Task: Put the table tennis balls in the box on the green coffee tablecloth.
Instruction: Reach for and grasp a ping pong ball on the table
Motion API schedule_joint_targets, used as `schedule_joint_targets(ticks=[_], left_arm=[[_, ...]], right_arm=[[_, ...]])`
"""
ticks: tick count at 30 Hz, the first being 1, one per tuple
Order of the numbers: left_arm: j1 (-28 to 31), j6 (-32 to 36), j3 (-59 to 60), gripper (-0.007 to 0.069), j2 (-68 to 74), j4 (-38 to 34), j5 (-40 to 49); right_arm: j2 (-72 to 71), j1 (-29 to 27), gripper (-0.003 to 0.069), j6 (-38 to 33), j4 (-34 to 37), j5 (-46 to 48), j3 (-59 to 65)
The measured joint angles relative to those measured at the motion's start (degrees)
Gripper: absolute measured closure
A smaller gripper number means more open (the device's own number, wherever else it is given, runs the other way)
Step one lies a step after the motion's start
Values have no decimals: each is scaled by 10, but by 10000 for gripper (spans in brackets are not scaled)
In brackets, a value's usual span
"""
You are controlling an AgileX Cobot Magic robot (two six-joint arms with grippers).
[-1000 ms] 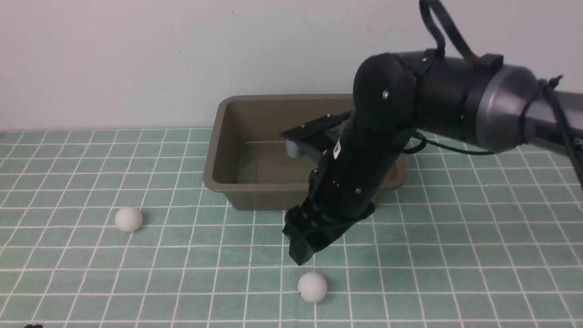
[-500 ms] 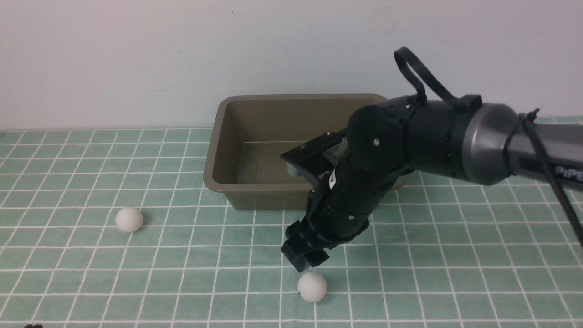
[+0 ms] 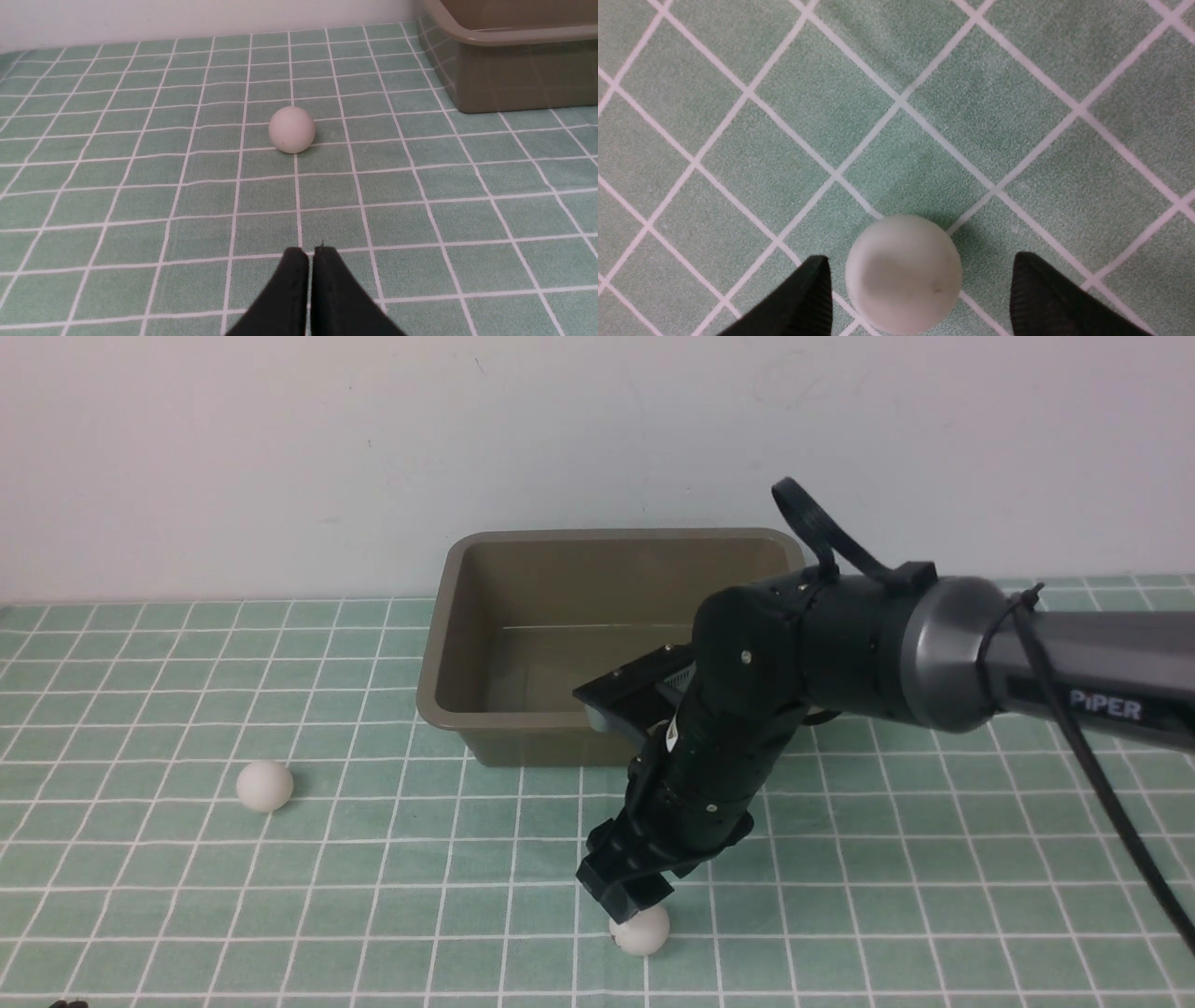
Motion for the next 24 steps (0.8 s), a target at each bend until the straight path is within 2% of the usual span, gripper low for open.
schedule_joint_targets(ticks=[11,13,16,19,24], left_arm=[[0,0,0,629,0,0,0],[0,0,0,629,0,0,0],[0,0,0,629,0,0,0],[0,0,0,629,0,0,0],[0,0,0,629,0,0,0]], right_arm=[[36,0,200,-25,31,8,0],[43,0,220,-28,36,8,0],[48,0,291,-28,37,8,0],[48,0,295,-29,37,11,-3],[34,0,295,-51,62,70,-38]])
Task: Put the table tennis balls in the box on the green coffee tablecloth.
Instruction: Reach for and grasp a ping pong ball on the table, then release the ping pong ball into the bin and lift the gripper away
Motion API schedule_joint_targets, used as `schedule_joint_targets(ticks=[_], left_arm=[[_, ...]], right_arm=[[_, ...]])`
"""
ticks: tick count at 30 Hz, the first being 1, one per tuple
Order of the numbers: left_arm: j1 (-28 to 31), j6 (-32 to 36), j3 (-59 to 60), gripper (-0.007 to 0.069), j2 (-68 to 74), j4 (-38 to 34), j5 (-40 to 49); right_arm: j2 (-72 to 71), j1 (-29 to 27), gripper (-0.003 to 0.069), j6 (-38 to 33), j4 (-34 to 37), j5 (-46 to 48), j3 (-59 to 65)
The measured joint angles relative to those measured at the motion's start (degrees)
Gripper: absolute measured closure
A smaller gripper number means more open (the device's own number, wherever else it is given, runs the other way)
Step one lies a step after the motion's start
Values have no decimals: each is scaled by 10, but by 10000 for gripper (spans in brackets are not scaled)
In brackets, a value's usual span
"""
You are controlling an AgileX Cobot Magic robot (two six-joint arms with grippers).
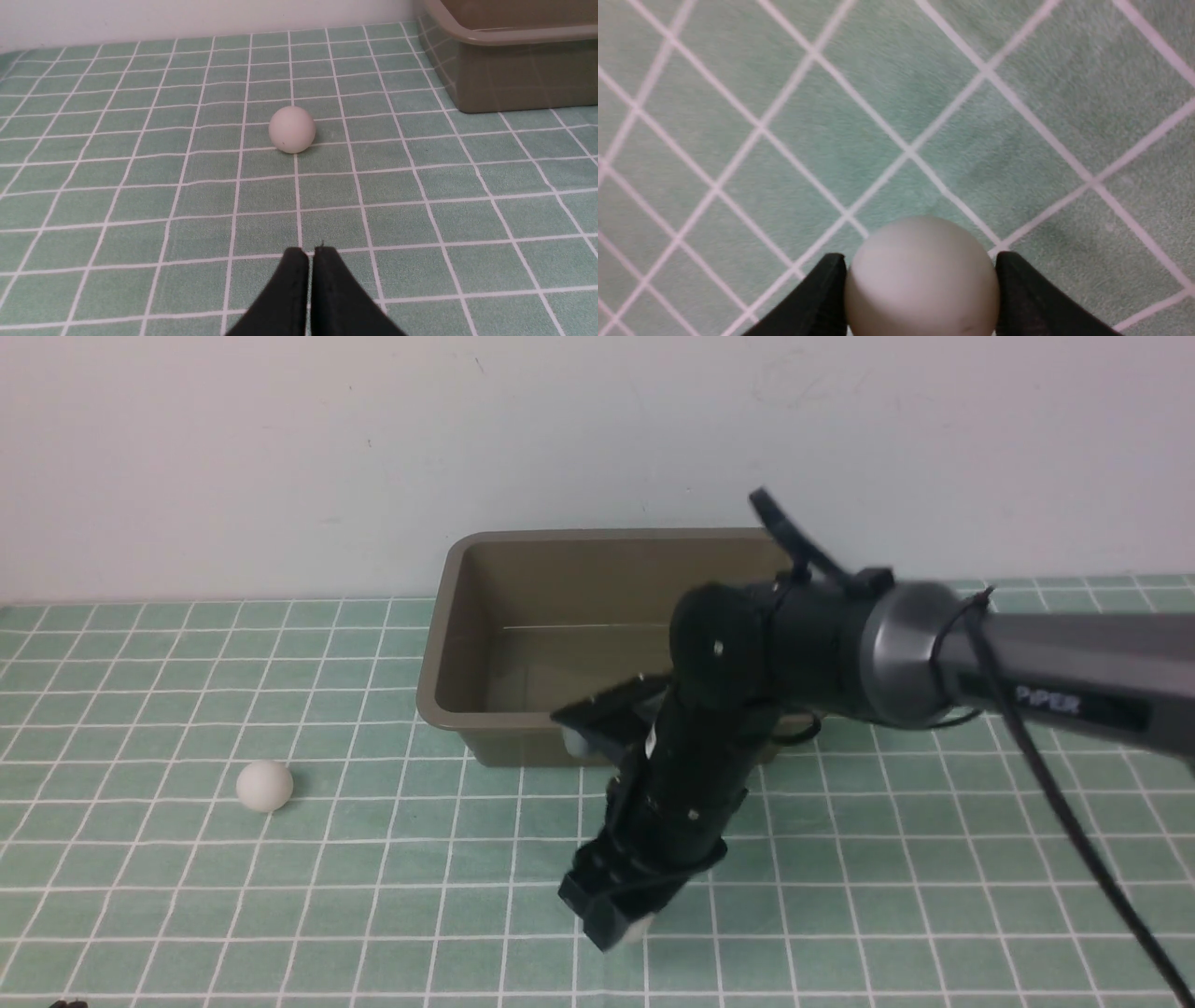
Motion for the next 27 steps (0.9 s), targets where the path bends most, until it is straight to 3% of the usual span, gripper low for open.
schedule_joint_targets(ticks=[6,11,14,27], left_arm=[[0,0,0,629,0,0,0],[0,0,0,629,0,0,0],[0,0,0,629,0,0,0],[0,0,0,629,0,0,0]], right_arm=[[-44,0,295,-17,0,25,-75],[-51,-18,295,4,-109,-50,-171],[-32,-54,295,26,-138,-96,-187],[58,-137,295,35,-148,-162,-187]])
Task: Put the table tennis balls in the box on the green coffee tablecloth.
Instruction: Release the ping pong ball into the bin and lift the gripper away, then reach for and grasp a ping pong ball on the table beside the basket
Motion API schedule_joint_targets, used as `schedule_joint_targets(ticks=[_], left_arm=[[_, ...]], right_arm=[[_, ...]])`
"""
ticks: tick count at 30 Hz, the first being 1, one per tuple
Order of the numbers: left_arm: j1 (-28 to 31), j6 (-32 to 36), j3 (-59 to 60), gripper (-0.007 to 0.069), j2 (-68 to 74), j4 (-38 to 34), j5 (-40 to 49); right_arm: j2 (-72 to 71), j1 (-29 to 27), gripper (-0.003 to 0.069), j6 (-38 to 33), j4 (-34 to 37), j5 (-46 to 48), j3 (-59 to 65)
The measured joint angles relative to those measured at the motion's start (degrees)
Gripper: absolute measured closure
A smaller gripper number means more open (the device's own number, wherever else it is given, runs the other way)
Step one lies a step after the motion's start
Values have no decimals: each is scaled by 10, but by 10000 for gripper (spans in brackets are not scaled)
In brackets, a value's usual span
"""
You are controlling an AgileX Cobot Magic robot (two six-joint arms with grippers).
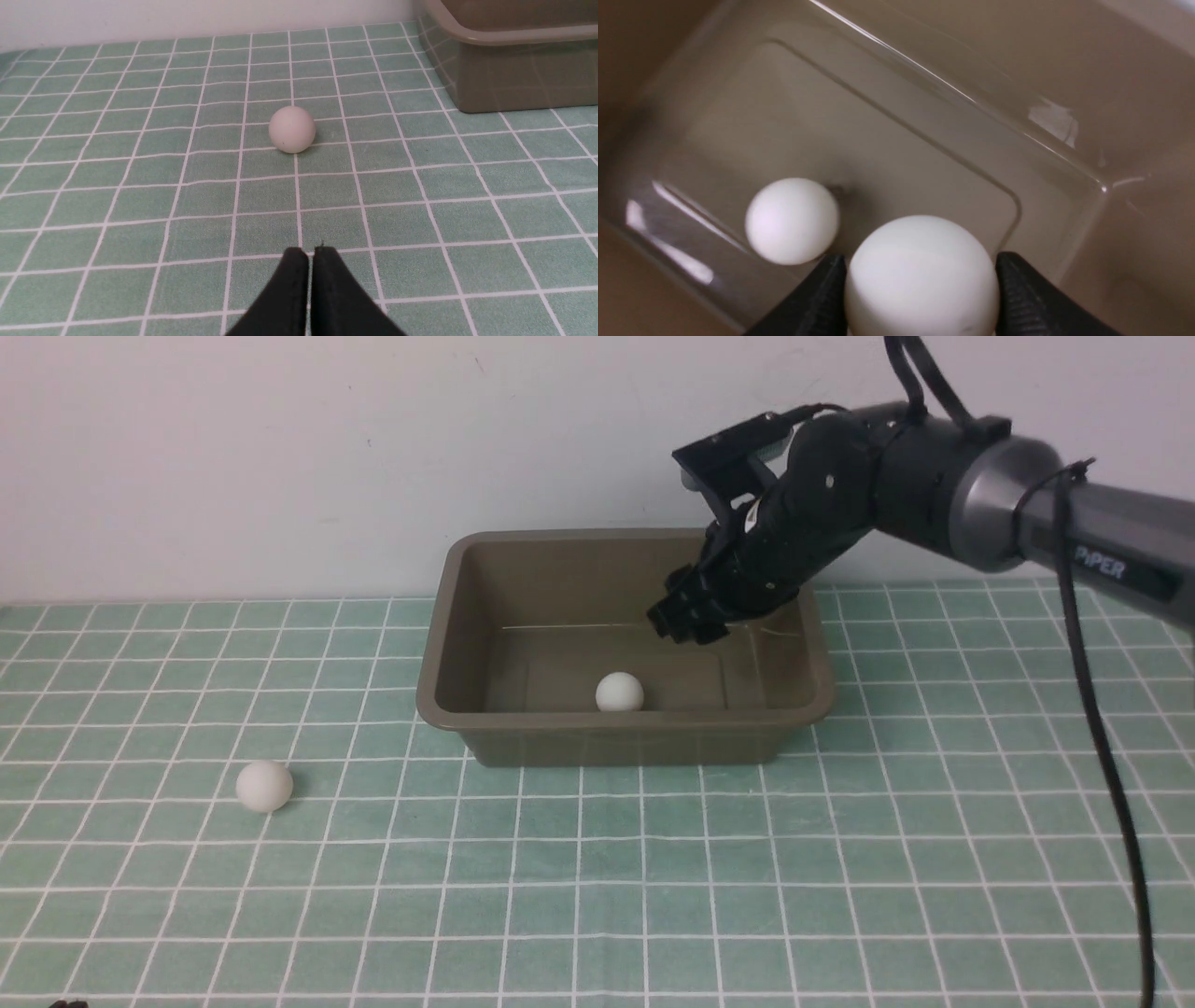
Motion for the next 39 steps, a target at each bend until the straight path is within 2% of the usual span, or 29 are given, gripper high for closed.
schedule_joint_targets(ticks=[8,16,19,20,24,26,28,30,31,32,36,37,39], left_arm=[[0,0,0,629,0,0,0],[0,-3,0,629,0,-10,-5],[0,-34,3,629,0,-97,-60],[0,-70,3,629,0,-183,-108],[0,-139,3,629,0,-433,-218],[0,-147,3,629,0,-561,-277],[0,-149,3,629,0,-677,-345],[0,-149,3,629,0,-756,-402],[0,-150,3,629,0,-807,-441],[0,-151,3,629,0,-858,-470],[0,-151,3,629,0,-906,-505],[0,-152,3,629,0,-895,-493],[0,-154,2,629,0,-825,-464]], right_arm=[[22,-4,244,1,1,-11,0],[22,-4,231,1,3,-4,0],[22,-4,231,1,4,14,-9],[24,-4,231,1,4,37,-31],[23,-4,267,1,-1,117,-133],[10,-4,356,1,-14,162,-203],[-10,-4,480,1,-30,195,-257],[-43,-4,594,1,-53,213,-285],[-69,-5,641,1,-68,224,-292],[-91,-7,655,1,-77,234,-296],[-153,-20,673,-9,-92,267,-298],[-169,-26,673,-12,-92,270,-295],[-211,-37,673,-22,-87,273,-272]])
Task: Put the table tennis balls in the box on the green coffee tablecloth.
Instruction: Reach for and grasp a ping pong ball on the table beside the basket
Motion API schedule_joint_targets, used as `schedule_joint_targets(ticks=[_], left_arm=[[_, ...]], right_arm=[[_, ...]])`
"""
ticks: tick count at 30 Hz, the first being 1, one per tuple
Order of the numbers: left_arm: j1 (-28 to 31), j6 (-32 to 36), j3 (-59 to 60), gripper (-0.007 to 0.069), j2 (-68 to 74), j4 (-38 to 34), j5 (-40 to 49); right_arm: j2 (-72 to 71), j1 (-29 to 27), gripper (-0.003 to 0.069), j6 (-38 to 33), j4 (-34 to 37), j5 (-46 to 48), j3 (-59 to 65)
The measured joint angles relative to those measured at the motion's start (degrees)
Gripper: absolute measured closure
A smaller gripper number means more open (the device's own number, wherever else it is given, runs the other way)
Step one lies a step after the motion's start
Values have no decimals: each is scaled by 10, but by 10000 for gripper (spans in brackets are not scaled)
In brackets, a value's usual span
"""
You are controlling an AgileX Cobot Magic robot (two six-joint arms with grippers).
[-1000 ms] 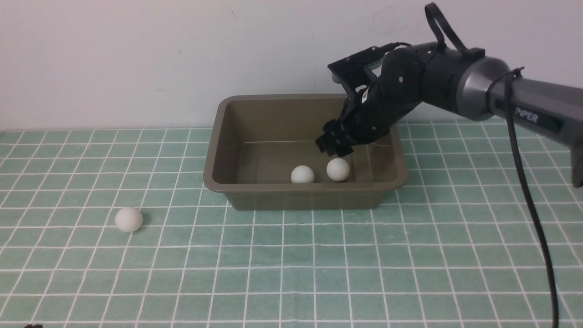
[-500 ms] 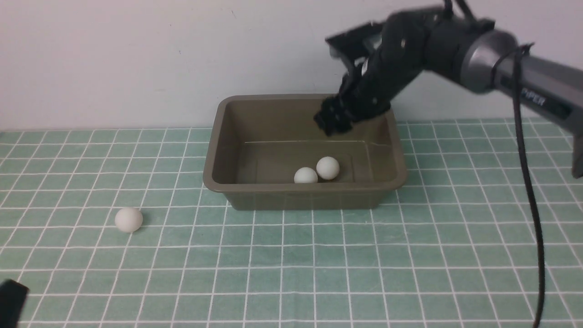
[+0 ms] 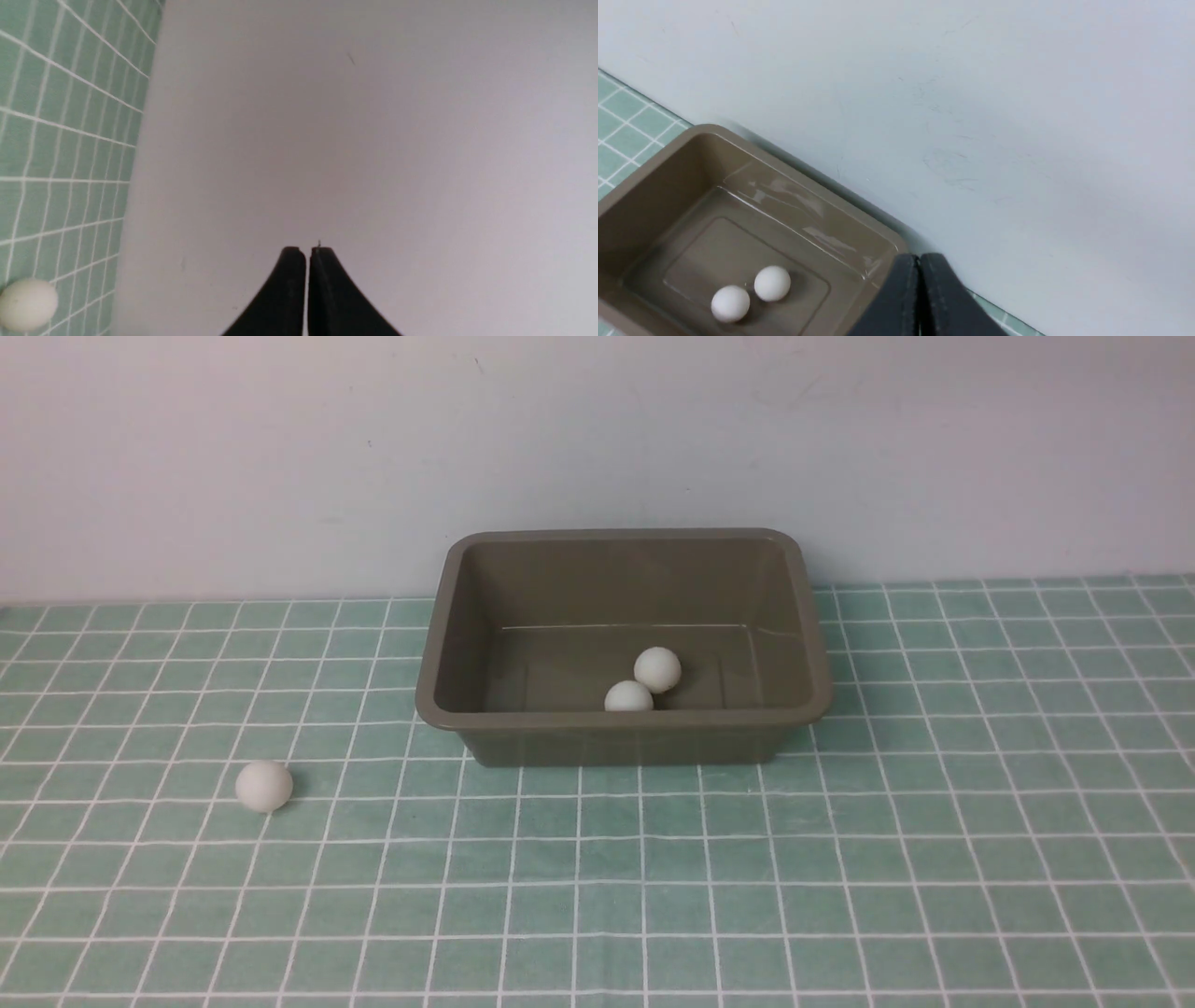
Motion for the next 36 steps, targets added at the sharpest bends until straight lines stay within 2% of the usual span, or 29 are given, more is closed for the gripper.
schedule_joint_targets(ticks=[5,6,8,11,15,24,32,36], left_arm=[[0,61,-75,629,0,366,72],[0,71,-95,629,2,406,96],[0,96,-148,629,26,536,184],[0,105,-225,629,103,650,317],[0,105,-282,629,194,701,421],[0,118,-429,629,426,747,563],[0,156,-590,619,690,801,667],[0,162,-712,566,881,820,756]], right_arm=[[-119,-14,675,-21,14,2,109],[-139,-15,675,-22,15,2,142],[-197,-17,675,-22,15,-6,230],[-268,-20,675,-22,15,-57,356],[-348,-20,675,-19,16,-117,512],[-481,-20,675,41,18,-158,787],[-607,-20,675,76,60,-177,914],[-688,-20,675,78,107,-175,948]])
